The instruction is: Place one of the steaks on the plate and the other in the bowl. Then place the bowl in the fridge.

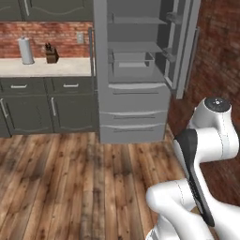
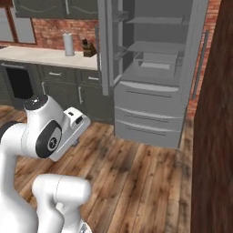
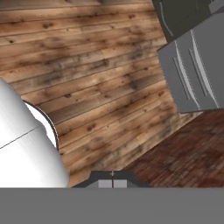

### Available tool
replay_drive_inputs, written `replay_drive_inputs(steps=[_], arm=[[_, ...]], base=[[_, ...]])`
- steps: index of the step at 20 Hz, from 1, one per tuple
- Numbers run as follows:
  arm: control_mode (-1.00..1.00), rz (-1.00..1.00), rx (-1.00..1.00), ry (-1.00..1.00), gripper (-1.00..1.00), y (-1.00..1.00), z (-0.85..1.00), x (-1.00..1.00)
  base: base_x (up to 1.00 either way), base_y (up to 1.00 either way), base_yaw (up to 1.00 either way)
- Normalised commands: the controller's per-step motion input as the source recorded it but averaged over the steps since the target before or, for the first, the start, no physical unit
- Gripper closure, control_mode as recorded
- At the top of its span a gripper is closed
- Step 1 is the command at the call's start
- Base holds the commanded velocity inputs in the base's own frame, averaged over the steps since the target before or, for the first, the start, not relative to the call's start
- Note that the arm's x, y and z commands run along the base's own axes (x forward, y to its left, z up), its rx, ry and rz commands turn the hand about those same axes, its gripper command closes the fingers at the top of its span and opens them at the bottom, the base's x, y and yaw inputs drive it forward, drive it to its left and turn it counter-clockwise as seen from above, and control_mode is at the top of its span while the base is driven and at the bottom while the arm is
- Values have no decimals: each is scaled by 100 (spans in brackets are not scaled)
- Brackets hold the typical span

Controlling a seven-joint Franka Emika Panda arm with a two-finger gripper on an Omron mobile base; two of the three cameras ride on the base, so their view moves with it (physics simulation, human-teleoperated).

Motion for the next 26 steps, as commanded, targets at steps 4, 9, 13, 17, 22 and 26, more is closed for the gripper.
replay_drive_inputs(steps=[4, 9, 13, 17, 22, 26], arm=[[100, 0, 0, 0, 100, 0, 0, 0], [100, 0, 0, 0, 100, 0, 0, 0], [100, 0, 0, 0, 100, 0, 0, 0], [100, 0, 0, 0, 100, 0, 0, 0], [100, 0, 0, 0, 100, 0, 0, 0], [100, 0, 0, 0, 100, 0, 0, 0]], base=[[-97, 6, 0], [-88, 22, 0], [-86, 35, 0], [-84, 46, 0], [-81, 50, 0], [-81, 55, 0]])
